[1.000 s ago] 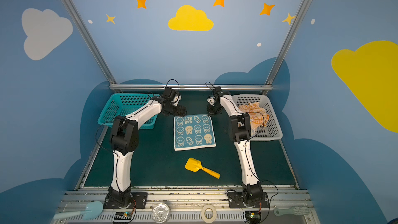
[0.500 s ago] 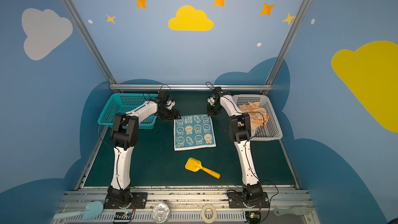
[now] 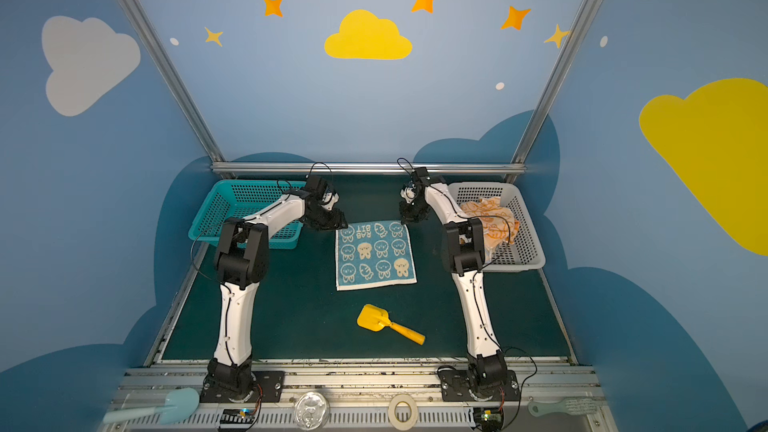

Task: Fold and stack the towels

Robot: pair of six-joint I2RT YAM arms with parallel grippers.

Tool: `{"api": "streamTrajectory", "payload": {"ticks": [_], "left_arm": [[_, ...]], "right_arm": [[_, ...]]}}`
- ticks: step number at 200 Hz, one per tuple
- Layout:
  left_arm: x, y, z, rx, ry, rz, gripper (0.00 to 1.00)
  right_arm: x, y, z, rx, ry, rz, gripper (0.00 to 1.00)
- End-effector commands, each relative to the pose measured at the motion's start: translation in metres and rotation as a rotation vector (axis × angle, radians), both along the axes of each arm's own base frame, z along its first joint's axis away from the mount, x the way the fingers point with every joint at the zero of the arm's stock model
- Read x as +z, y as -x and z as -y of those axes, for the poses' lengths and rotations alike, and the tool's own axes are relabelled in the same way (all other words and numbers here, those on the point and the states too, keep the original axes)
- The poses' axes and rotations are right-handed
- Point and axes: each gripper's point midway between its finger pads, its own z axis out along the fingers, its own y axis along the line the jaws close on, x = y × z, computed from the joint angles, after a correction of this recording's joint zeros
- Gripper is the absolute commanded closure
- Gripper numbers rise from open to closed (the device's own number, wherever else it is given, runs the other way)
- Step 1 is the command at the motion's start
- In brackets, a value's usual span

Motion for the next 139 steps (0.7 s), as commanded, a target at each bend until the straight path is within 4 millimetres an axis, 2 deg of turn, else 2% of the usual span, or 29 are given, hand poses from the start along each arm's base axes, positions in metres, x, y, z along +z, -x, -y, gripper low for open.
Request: {"api": "streamTrajectory", "payload": {"ticks": [1,36,51,94,139], "left_arm": [[-0.012,-0.009,-0.003,0.008,-0.019,0.013,0.39],[-0.017,-0.01,-0.001,-0.001,-0.025,-0.002,0.48],[-0.019,-0.008,0.001,-0.005,-0.027,-0.008,0.55],[-0.025,-0.004,0.001,-0.021,-0.042,-0.018,0.66],[-0.029,0.006,0.003,-0.052,-0.065,-0.025,0.82]], "right_arm": [[-0.017,0.023,0.003,0.004,0.033,-0.095,0.93],[-0.016,0.023,0.005,0.007,0.04,-0.092,0.93],[-0.017,0.023,0.006,0.005,0.041,-0.093,0.93],[-0.016,0.023,0.006,0.005,0.042,-0.093,0.93],[-0.013,0.022,0.007,-0.008,0.029,-0.094,0.93]]}}
